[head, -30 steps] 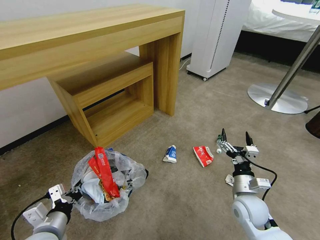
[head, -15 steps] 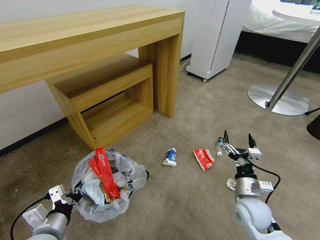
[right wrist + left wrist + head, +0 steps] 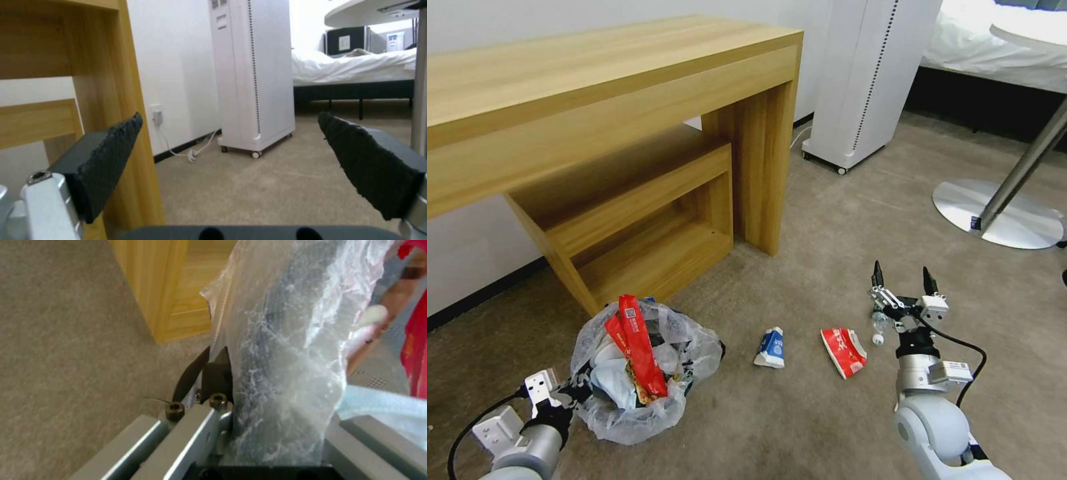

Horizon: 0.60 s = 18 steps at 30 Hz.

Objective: Pick up the trash bin and place the garbage on the floor into it.

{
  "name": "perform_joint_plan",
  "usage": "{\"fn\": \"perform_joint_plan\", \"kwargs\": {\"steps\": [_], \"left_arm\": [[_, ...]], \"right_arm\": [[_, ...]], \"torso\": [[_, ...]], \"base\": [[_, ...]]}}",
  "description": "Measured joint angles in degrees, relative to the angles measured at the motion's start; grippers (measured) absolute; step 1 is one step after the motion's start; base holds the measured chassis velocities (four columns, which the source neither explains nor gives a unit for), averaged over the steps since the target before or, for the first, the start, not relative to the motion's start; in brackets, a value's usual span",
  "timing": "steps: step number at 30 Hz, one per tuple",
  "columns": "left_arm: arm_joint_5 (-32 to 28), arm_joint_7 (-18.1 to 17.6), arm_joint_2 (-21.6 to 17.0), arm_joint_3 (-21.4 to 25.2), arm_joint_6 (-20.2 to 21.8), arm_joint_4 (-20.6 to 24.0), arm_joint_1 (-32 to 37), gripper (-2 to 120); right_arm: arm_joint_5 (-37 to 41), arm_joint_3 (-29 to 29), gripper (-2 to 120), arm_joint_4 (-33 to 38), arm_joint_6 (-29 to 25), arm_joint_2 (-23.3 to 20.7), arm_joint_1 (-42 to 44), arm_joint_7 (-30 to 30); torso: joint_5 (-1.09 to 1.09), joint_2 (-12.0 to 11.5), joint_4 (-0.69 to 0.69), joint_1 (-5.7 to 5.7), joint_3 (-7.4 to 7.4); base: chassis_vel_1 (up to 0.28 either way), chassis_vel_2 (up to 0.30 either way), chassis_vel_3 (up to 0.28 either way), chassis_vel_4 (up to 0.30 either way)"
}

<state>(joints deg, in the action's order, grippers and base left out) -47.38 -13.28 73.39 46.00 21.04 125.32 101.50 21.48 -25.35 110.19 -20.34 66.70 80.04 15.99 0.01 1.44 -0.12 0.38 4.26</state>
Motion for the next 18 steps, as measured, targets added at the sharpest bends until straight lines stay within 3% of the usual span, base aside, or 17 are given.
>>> {"fn": "perform_joint_plan", "kwargs": {"steps": [10, 18], "left_arm": [[-0.74, 0.53, -0.92, -0.3, 1.88, 0.18, 0.35, 0], [-2.3, 1.51, -3.95, -0.25, 4.96, 0.87, 1.6, 0]], "right_arm": [[0.32, 0.45, 100, -0.65, -0.55, -0.3, -0.68, -0.4], [0.76, 1.08, 100, -1.18, -0.65, -0.9, -1.28, -0.7]], "torso": [[-0.01, 0.0, 0.0, 0.0, -0.01], [-0.01, 0.0, 0.0, -0.01, -0.01]], "base": [[-0.029, 0.02, 0.025, -0.031], [0.0, 0.0, 0.0, 0.0]]}}
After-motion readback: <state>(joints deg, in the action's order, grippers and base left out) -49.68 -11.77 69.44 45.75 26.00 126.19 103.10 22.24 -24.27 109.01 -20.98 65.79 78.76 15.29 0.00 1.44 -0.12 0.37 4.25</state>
